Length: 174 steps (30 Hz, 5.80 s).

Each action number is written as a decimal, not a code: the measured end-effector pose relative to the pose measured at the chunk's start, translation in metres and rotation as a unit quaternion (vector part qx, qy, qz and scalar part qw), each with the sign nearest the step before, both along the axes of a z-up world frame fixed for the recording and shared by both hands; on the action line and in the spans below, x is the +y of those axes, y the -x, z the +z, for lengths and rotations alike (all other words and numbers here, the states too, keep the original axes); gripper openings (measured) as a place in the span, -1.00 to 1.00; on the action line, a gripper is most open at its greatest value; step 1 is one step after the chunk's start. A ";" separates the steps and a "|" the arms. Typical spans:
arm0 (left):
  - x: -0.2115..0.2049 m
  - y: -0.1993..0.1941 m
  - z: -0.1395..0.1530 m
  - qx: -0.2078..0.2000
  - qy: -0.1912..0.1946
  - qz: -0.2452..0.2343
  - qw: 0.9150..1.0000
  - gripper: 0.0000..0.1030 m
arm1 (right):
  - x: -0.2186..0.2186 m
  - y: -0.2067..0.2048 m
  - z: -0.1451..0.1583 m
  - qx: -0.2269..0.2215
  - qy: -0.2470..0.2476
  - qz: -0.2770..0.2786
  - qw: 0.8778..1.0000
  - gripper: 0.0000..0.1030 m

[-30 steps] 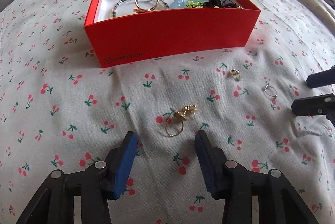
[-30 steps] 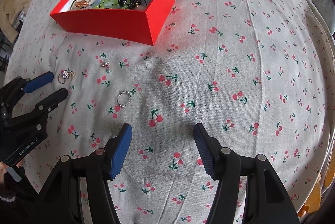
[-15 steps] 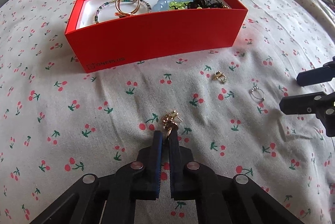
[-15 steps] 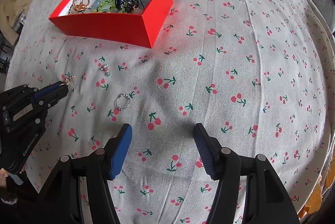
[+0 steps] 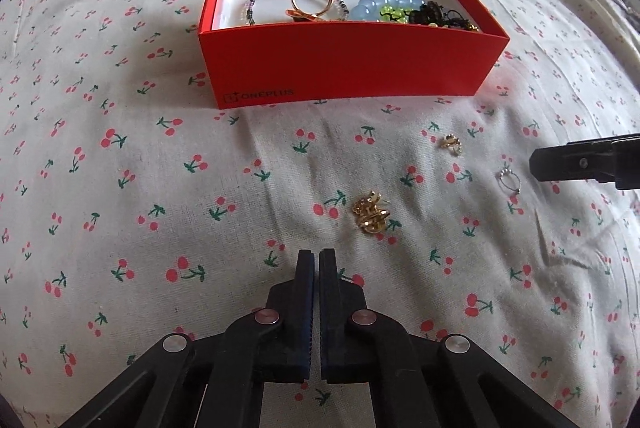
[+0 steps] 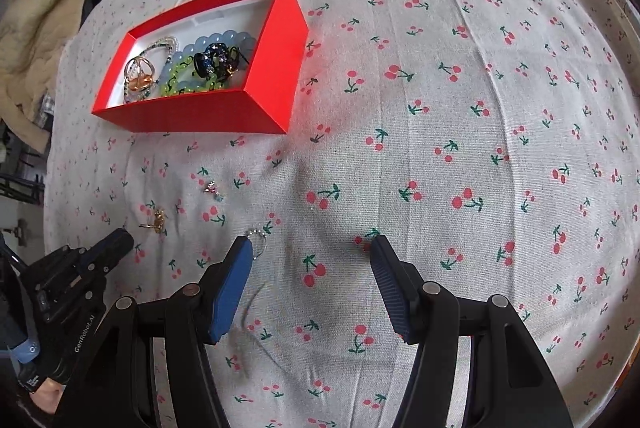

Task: Organize jewelry
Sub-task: 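Grasp the gold dangle earring with the left tool while the right tool grasps the small silver ring, then carry the held earring and silver ring with both tools over the red box, then open both tools to drop the earring and ring into the box, then move both open tools back toward the last gold earrings on the sheet, then grasp a small gold earring with the left tool while the right tool grasps the other gold earring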

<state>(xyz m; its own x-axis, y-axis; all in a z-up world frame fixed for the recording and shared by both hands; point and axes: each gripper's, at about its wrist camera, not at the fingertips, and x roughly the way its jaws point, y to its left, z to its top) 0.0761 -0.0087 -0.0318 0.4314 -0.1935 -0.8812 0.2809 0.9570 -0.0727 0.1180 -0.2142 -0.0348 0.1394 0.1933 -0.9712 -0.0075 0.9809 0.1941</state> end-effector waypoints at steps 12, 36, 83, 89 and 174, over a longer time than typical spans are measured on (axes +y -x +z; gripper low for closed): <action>-0.008 0.000 -0.002 0.009 0.014 -0.012 1.000 -0.49 | 0.058 -0.003 -0.015 -0.022 0.048 0.087 0.995 -0.66; -0.040 -0.015 -0.006 0.001 0.026 0.036 0.999 -0.76 | 0.035 0.002 0.000 -0.033 0.041 0.081 0.995 -0.70; -0.009 -0.092 0.044 -0.064 0.100 0.114 0.986 -0.75 | 0.037 -0.058 0.046 -0.144 -0.059 -0.015 0.988 -0.69; -0.009 -0.098 0.040 -0.062 0.105 0.115 0.986 -0.75 | 0.037 -0.067 0.039 -0.142 -0.059 -0.018 0.988 -0.69; -0.049 -0.016 -0.015 0.040 -0.009 0.028 0.999 -0.27 | 0.032 0.030 -0.008 -0.015 0.134 0.110 0.985 0.24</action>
<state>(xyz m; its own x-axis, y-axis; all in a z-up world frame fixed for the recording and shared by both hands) 0.0921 -0.0577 -0.0471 0.3695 -0.1545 -0.9163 0.2203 0.9725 -0.0751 0.0881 -0.1819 -0.0429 0.1524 -0.0416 -0.9874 -0.2271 0.9709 -0.0760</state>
